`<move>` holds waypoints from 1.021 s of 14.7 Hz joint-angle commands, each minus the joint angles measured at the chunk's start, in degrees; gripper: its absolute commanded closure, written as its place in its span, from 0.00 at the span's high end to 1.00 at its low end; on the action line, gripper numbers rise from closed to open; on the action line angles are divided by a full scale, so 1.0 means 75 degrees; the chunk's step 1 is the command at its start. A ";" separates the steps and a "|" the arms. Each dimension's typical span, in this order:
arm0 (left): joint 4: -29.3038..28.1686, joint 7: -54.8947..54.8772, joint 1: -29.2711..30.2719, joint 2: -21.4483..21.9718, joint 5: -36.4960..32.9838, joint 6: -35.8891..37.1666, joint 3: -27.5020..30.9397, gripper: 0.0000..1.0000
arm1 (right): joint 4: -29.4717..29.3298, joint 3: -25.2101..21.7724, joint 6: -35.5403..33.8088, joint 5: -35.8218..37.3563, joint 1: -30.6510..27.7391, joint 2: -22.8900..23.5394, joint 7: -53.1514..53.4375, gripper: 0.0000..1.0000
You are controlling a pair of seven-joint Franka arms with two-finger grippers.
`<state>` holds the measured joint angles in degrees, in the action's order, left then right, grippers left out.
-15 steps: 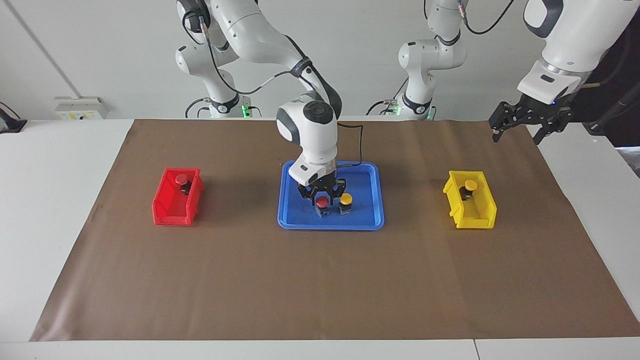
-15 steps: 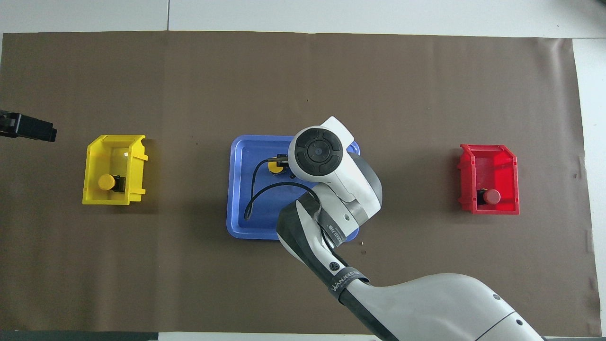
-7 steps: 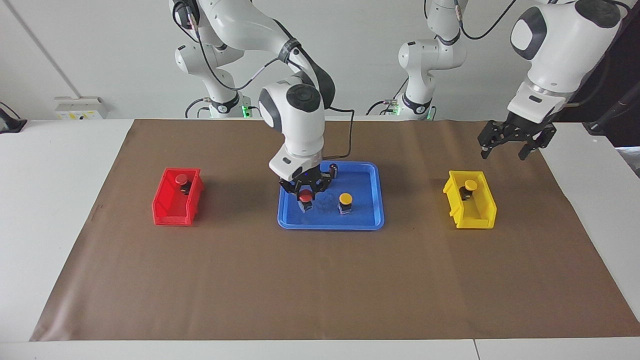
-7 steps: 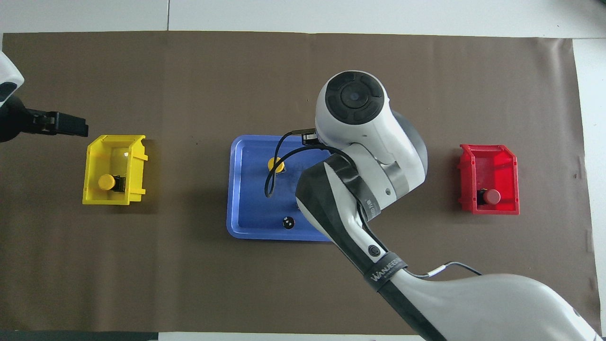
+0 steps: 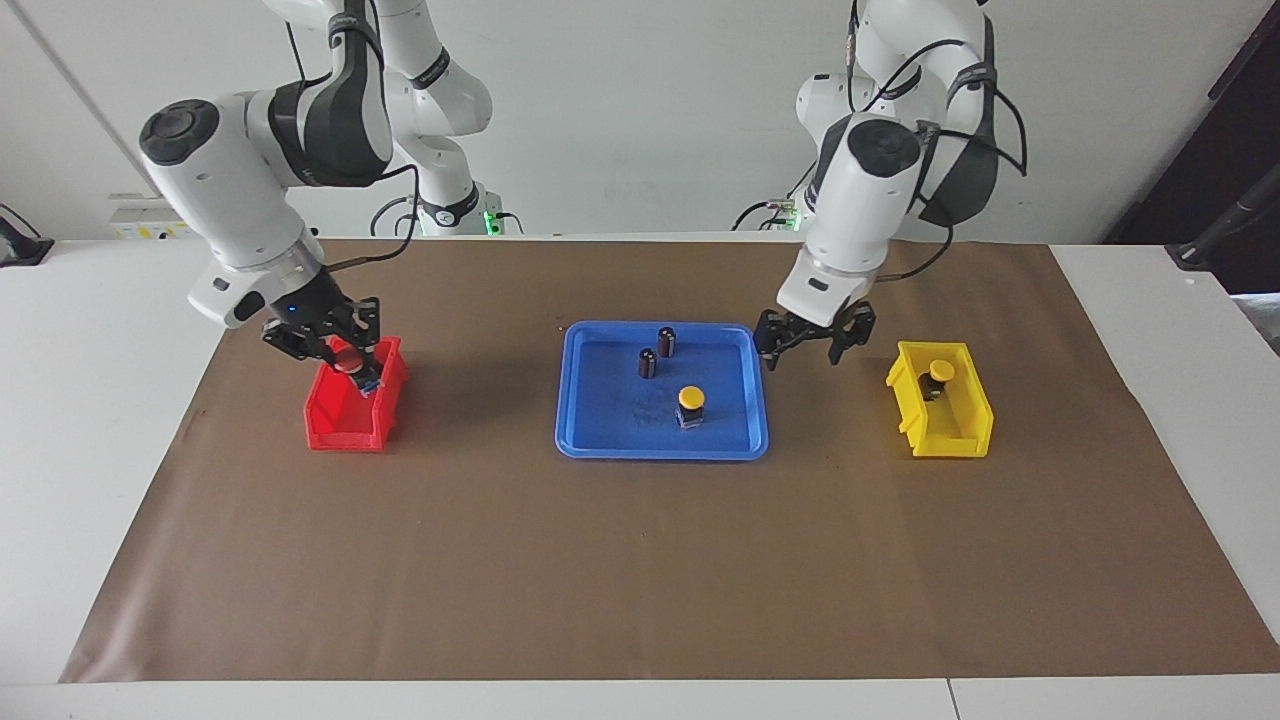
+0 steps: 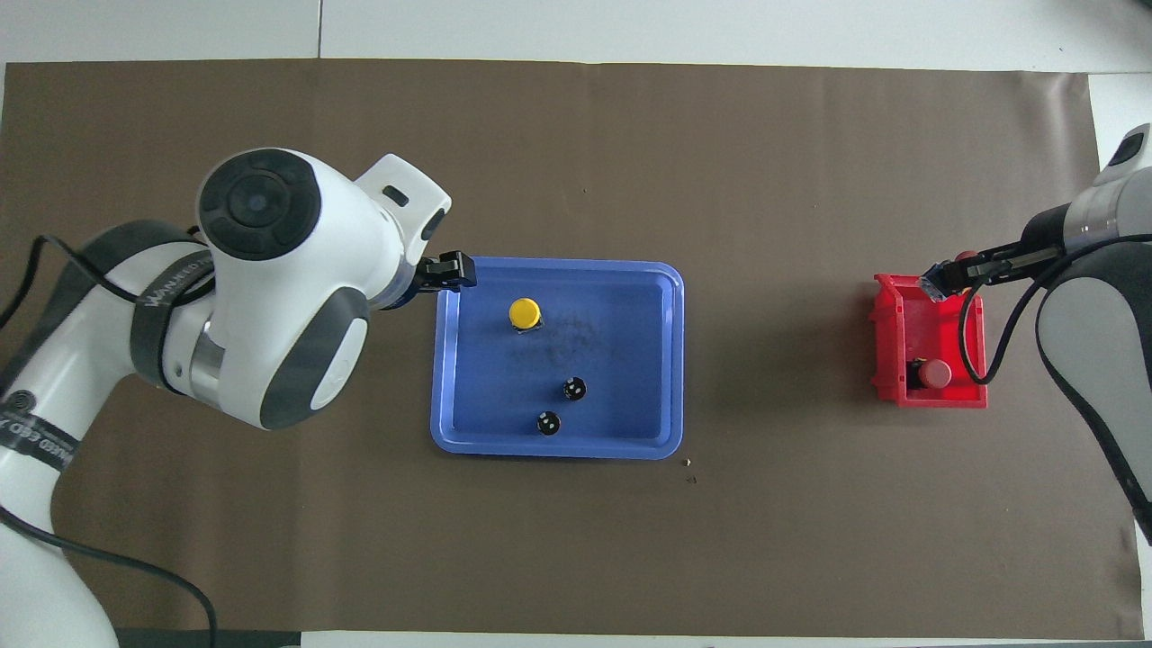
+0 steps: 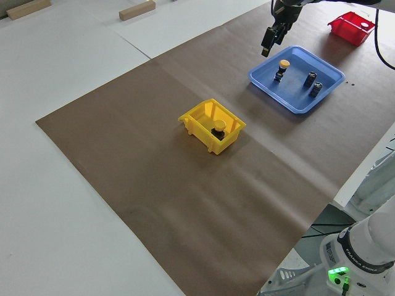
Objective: Sort red and yellow buttons by color
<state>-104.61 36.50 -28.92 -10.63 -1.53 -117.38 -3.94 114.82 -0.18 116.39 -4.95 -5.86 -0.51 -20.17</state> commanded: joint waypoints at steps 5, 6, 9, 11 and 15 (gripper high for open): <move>0.0494 0.1484 -0.0936 -0.1112 -0.0299 -0.0544 0.0162 0.88 | 0.1387 0.0141 0.1529 0.0003 -0.0297 -0.0248 -0.0615 0.11; 0.0553 0.1578 -0.0972 -0.1195 -0.0369 -0.0544 0.0162 0.87 | 0.1529 0.0141 0.1672 0.0003 -0.0309 -0.0272 -0.0684 0.11; 0.0553 0.1579 -0.0972 -0.1208 -0.0382 -0.0579 0.0150 0.83 | 0.1600 0.0141 0.1894 0.0015 -0.0414 -0.0167 -0.0884 0.11; 0.0553 0.1579 -0.0972 -0.1289 -0.0382 -0.0673 0.0150 0.82 | 0.1810 0.0141 0.2175 0.0015 -0.0356 -0.0144 -0.0849 0.11; 0.0530 0.1567 -0.0984 -0.1372 -0.0382 -0.0872 0.0138 0.75 | 0.2185 0.0153 0.2692 0.0015 -0.0309 0.0009 -0.0733 0.12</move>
<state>-101.37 47.06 -35.18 -20.05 -3.04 -122.88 -3.73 129.21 0.37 134.52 -4.90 -7.76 0.02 -25.35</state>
